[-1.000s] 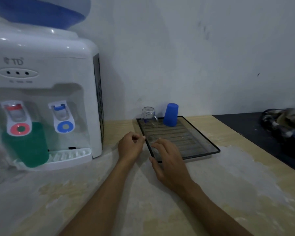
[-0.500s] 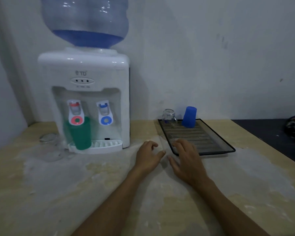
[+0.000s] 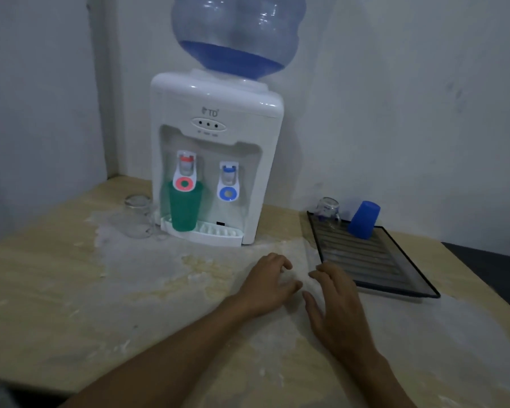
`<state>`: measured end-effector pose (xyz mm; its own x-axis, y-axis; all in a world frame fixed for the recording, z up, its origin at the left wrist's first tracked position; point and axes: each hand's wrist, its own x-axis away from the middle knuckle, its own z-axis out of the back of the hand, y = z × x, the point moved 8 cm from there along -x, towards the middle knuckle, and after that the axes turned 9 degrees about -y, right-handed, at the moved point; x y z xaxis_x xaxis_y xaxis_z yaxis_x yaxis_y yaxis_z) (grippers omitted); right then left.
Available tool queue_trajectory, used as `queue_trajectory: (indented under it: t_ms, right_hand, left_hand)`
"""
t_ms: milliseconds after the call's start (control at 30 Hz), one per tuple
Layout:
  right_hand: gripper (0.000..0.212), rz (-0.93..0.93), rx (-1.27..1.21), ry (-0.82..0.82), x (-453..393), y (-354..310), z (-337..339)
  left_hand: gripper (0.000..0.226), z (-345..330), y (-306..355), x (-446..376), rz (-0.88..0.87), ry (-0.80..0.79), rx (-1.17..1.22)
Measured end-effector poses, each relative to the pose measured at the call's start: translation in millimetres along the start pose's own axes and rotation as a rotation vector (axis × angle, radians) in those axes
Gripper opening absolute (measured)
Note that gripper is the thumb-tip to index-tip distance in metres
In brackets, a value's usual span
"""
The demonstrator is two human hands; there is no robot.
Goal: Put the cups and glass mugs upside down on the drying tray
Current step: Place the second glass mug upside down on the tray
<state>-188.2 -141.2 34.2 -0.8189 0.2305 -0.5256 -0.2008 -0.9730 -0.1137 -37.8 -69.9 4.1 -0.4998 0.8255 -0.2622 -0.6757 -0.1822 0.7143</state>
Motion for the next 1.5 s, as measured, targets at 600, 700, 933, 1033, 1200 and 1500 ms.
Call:
queue_trajectory:
  t_ms: [600, 700, 933, 1033, 1200, 1500]
  right_hand:
    - [0.023, 0.174, -0.248, 0.047, -54.0, -58.4, -33.5]
    - [0.020, 0.234, -0.286, 0.050, -77.4, -82.0, -47.5]
    - [0.022, 0.312, -0.293, -0.034, -104.8, -121.0, -76.8]
    - [0.018, 0.280, -0.308, -0.009, -102.6, -114.6, -74.7]
    - [0.015, 0.237, -0.344, 0.028, -100.2, -109.4, -67.0]
    - [0.016, 0.194, -0.414, 0.066, -95.5, -106.7, -58.8]
  left_hand:
    - [0.015, 69.3, -2.3, 29.3, -0.324, 0.120, -0.181]
    - [0.009, 121.6, -11.3, 36.4, -0.327, 0.447, -0.225]
    - [0.043, 221.2, -52.9, 72.0, -0.120, 1.099, -0.415]
    - [0.059, 236.2, -75.5, 72.1, 0.089, 1.123, -0.455]
    - [0.087, 217.5, -110.3, 50.7, 0.290, 0.869, -0.403]
    - [0.072, 221.3, -118.2, 52.9, 0.268, 0.927, -0.356]
